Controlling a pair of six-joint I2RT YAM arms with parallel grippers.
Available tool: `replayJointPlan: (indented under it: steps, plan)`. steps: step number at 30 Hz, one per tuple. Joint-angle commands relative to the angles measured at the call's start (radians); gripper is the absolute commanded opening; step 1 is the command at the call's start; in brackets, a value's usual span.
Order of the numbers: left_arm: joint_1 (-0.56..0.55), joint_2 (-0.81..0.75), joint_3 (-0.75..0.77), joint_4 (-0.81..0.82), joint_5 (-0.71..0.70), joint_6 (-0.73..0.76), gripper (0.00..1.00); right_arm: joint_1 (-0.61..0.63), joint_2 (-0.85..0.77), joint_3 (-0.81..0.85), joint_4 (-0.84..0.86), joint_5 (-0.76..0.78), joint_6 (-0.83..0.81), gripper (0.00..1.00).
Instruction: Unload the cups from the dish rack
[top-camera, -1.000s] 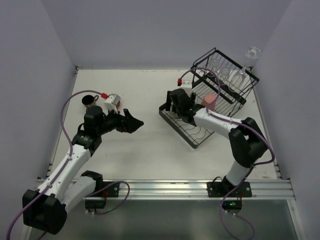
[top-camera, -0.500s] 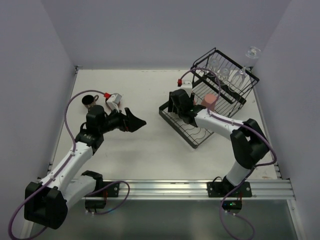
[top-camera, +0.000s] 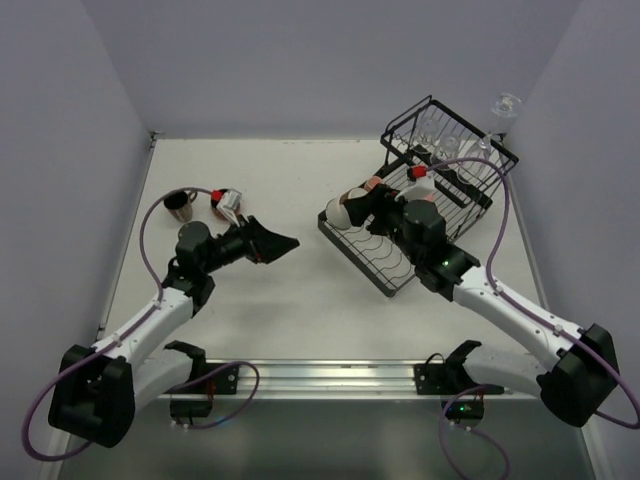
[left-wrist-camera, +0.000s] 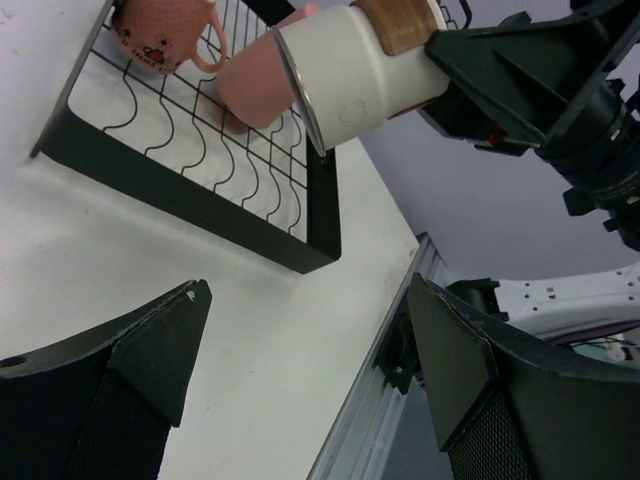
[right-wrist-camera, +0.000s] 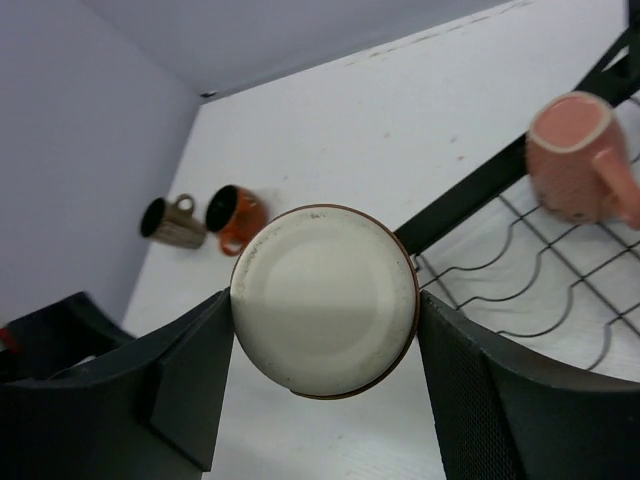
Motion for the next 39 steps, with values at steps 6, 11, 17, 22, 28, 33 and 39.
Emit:
replayJointPlan:
  steps: [6,11,17,22,28,33,39]
  plan:
    - [-0.083,0.084,-0.048,0.396,0.006,-0.159,0.88,0.006,-0.041,-0.095,0.262,-0.307,0.276,0.38]
    - [-0.118,0.136,-0.017,0.462,-0.021,-0.167,0.88,0.006,-0.017,-0.118,0.314,-0.403,0.321,0.39]
    - [-0.121,0.162,0.012,0.477,-0.054,-0.148,0.74,0.006,0.012,-0.149,0.352,-0.446,0.354,0.38]
    - [-0.123,0.182,0.055,0.491,-0.083,-0.139,0.28,0.007,0.061,-0.186,0.417,-0.475,0.396,0.38]
    - [-0.123,0.164,0.143,0.319,-0.155,-0.052,0.00,0.006,0.048,-0.206,0.402,-0.452,0.387,0.59]
    - [-0.121,0.237,0.468,-0.375,-0.384,0.276,0.00,0.007,-0.027,-0.229,0.331,-0.390,0.307,0.97]
    - [-0.120,0.523,0.883,-0.877,-0.693,0.514,0.00,0.006,-0.146,-0.258,0.207,-0.342,0.212,0.97]
